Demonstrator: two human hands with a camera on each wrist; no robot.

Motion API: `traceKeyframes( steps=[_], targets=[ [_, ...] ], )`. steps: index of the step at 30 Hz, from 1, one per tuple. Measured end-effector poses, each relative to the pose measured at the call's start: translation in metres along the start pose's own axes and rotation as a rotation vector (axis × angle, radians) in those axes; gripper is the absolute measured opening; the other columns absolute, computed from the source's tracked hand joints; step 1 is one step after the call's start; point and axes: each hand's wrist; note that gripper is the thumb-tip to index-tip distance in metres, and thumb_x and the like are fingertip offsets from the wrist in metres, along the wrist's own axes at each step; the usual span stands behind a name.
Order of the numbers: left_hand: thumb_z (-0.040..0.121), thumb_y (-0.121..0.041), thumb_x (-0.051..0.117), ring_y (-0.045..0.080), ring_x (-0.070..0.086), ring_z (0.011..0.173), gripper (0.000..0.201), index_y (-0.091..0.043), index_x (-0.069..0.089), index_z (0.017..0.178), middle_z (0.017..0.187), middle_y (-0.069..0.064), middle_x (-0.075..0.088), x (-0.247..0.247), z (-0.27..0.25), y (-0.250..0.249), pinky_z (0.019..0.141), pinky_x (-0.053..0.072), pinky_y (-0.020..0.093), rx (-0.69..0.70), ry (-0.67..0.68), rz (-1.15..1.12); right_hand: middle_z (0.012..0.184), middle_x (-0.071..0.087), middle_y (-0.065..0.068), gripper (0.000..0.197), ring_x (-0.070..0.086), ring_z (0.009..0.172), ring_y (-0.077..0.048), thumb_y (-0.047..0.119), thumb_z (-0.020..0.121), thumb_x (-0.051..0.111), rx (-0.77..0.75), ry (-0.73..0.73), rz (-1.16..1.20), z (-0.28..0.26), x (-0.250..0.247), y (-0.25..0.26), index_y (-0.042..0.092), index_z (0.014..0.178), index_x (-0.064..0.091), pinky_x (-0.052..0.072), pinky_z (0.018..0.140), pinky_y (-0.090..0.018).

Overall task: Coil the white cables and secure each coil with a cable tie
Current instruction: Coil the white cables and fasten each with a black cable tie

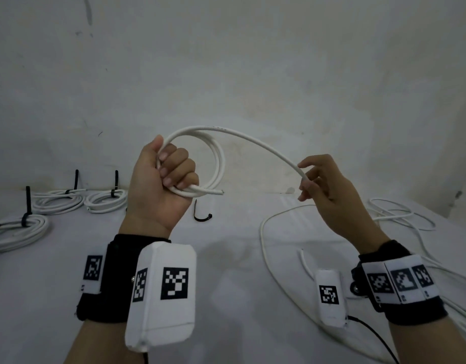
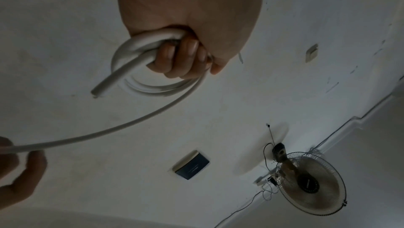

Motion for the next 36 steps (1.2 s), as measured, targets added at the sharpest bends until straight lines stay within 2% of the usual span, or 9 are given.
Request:
traceKeyframes(
  steps=[4, 8, 11, 14, 18, 20, 27, 30, 36],
  targets=[
    [0.081, -0.03, 0.045, 0.008, 0.025, 0.031, 0.034, -0.019, 0.038, 0.049, 0.04, -0.006, 0.027, -0.002, 0.0, -0.004, 0.037, 0.02, 0.015, 0.08, -0.03, -0.065, 0.08, 0.058, 0.005, 0.046, 0.061, 0.069, -0.01, -0.005, 0.094, 0.047, 0.001, 0.027, -0.042, -0.001, 0.007, -0.003, 0.041, 0.1, 0.046, 0.053, 0.065, -0.027],
    [0.088, -0.031, 0.043, 0.007, 0.023, 0.032, 0.038, -0.02, 0.036, 0.052, 0.041, -0.007, 0.026, 0.0, 0.002, -0.002, 0.036, 0.022, 0.015, 0.161, -0.097, -0.032, 0.082, 0.059, 0.001, 0.034, 0.056, 0.077, -0.005, -0.012, 0.09, 0.051, -0.113, 0.104, -0.111, 0.0, 0.014, 0.003, 0.015, 0.103, 0.067, 0.04, 0.068, -0.009],
    [0.099, -0.033, 0.034, 0.006, 0.022, 0.033, 0.042, -0.02, 0.031, 0.059, 0.042, -0.008, 0.025, 0.002, 0.004, 0.003, 0.037, 0.022, 0.016, 0.201, -0.158, 0.049, 0.085, 0.06, 0.0, 0.034, 0.057, 0.08, -0.004, -0.013, 0.089, 0.051, -0.174, 0.185, -0.154, 0.0, 0.017, 0.018, 0.011, 0.103, 0.07, 0.041, 0.07, -0.011],
    [0.101, -0.032, 0.032, 0.005, 0.021, 0.033, 0.042, -0.019, 0.029, 0.062, 0.043, -0.009, 0.024, 0.005, 0.006, 0.011, 0.037, 0.022, 0.017, 0.211, -0.186, 0.143, 0.088, 0.059, 0.007, 0.03, 0.057, 0.082, -0.005, -0.005, 0.09, 0.048, -0.244, 0.266, -0.161, 0.001, 0.021, 0.042, 0.013, 0.101, 0.07, 0.045, 0.074, -0.018],
    [0.102, -0.032, 0.031, 0.005, 0.021, 0.034, 0.041, -0.019, 0.029, 0.063, 0.044, -0.008, 0.025, 0.008, 0.006, 0.028, 0.037, 0.024, 0.017, 0.173, -0.168, 0.258, 0.09, 0.051, 0.012, 0.029, 0.052, 0.079, -0.003, 0.016, 0.095, 0.04, -0.348, 0.301, -0.115, -0.002, 0.025, 0.072, 0.011, 0.1, 0.068, 0.042, 0.071, -0.013],
    [0.102, -0.033, 0.03, 0.005, 0.021, 0.035, 0.041, -0.019, 0.029, 0.064, 0.044, -0.008, 0.025, 0.01, 0.005, 0.036, 0.037, 0.025, 0.017, 0.118, -0.133, 0.323, 0.091, 0.052, 0.007, 0.03, 0.049, 0.075, -0.003, 0.02, 0.094, 0.041, -0.363, 0.275, -0.099, -0.003, 0.024, 0.078, 0.009, 0.1, 0.069, 0.037, 0.068, -0.009],
    [0.102, -0.035, 0.032, 0.008, 0.029, 0.043, 0.04, -0.017, 0.031, 0.066, 0.05, -0.006, 0.03, 0.014, 0.0, 0.054, 0.046, 0.029, 0.019, -0.071, 0.018, 0.535, 0.083, 0.058, 0.001, 0.009, 0.048, 0.071, 0.005, 0.002, 0.088, 0.06, -0.355, 0.097, -0.038, 0.0, 0.021, 0.076, 0.004, 0.09, 0.068, 0.037, 0.069, -0.008],
    [0.101, -0.035, 0.034, 0.014, 0.038, 0.054, 0.037, -0.011, 0.043, 0.074, 0.062, 0.002, 0.038, 0.015, -0.005, 0.063, 0.053, 0.036, 0.024, -0.122, 0.055, 0.664, 0.083, 0.061, 0.0, 0.003, 0.054, 0.072, -0.003, 0.004, 0.087, 0.065, -0.343, 0.018, -0.027, -0.001, 0.022, 0.075, 0.004, 0.089, 0.067, 0.041, 0.067, -0.012],
    [0.101, -0.031, 0.032, 0.007, 0.029, 0.038, 0.04, -0.014, 0.035, 0.065, 0.047, -0.004, 0.035, 0.024, -0.009, 0.074, 0.043, 0.028, 0.018, -0.264, 0.101, 0.623, 0.073, 0.057, -0.002, 0.016, 0.047, 0.064, -0.008, 0.017, 0.084, 0.072, -0.287, -0.182, -0.118, 0.001, 0.016, 0.062, 0.005, 0.079, 0.063, 0.037, 0.059, -0.014]
  ],
)
Point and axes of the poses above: each hand's wrist, its own z-axis towards the middle knuckle, its own x-axis out of the palm, y = z × x
